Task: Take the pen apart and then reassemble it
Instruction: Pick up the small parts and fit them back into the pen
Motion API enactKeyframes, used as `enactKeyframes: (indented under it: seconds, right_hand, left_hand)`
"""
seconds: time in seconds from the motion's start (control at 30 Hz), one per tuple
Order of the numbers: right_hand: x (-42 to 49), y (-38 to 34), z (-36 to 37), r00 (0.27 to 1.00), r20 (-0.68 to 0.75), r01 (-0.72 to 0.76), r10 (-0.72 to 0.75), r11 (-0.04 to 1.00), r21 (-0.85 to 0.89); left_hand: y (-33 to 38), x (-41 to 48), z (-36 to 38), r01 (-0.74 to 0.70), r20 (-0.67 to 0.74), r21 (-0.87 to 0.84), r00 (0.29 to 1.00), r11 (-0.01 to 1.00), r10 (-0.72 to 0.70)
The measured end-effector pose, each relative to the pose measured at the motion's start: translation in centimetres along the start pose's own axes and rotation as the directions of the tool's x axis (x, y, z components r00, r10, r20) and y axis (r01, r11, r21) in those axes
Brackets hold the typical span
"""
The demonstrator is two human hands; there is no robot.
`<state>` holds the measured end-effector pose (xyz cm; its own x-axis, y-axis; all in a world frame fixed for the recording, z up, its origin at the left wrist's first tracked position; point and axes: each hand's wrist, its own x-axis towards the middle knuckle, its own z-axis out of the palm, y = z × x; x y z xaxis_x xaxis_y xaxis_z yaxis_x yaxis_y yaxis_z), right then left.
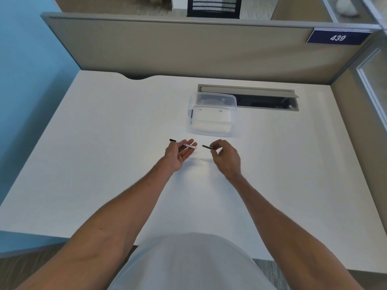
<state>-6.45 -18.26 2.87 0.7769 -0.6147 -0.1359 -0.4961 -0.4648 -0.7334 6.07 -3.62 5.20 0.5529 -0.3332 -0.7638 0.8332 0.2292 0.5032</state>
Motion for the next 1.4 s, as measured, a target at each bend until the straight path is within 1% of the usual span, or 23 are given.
enactKeyframes:
  seconds: [0.2,0.3,0.53,0.93,1.1,1.4]
  right_hand:
    - [-1.1,-0.8,0.5,0.989,0.008,0.147,-0.148,0.989,0.017]
    - [-1.3,-1.1,0.7,0.983,0.017,0.184,-0.185,0.983,0.021]
    - [-1.3,-1.2,1.1,0.982,0.041,0.185,-0.184,0.983,-0.013]
    - [-1.1,-0.5,1.6,0.994,0.030,0.110,-0.109,0.993,-0.039]
    - [-1.0,-0.7,1.8,0.992,-0.001,0.124,-0.124,0.988,-0.092]
    - [-0.8,-1.0,2.0,0.985,0.012,0.170,-0.171,0.973,-0.157]
  left_hand:
    - [0.1,-0.1,-0.5,0.004,-0.009,-0.012,1.000,1.000,-0.004]
    - [0.1,0.0,-0.8,0.001,-0.010,-0.019,1.000,1.000,-0.001]
    - [0.2,-0.1,-1.0,-0.008,-0.007,-0.022,1.000,1.000,0.008]
    - [-0.4,0.2,-0.7,-0.016,-0.032,0.004,0.999,1.000,0.017]
    - [-0.4,0.2,-0.5,-0.045,-0.040,0.000,0.998,0.999,0.044]
    - [-0.3,0.3,-0.7,-0.060,-0.033,0.025,0.998,0.998,0.061]
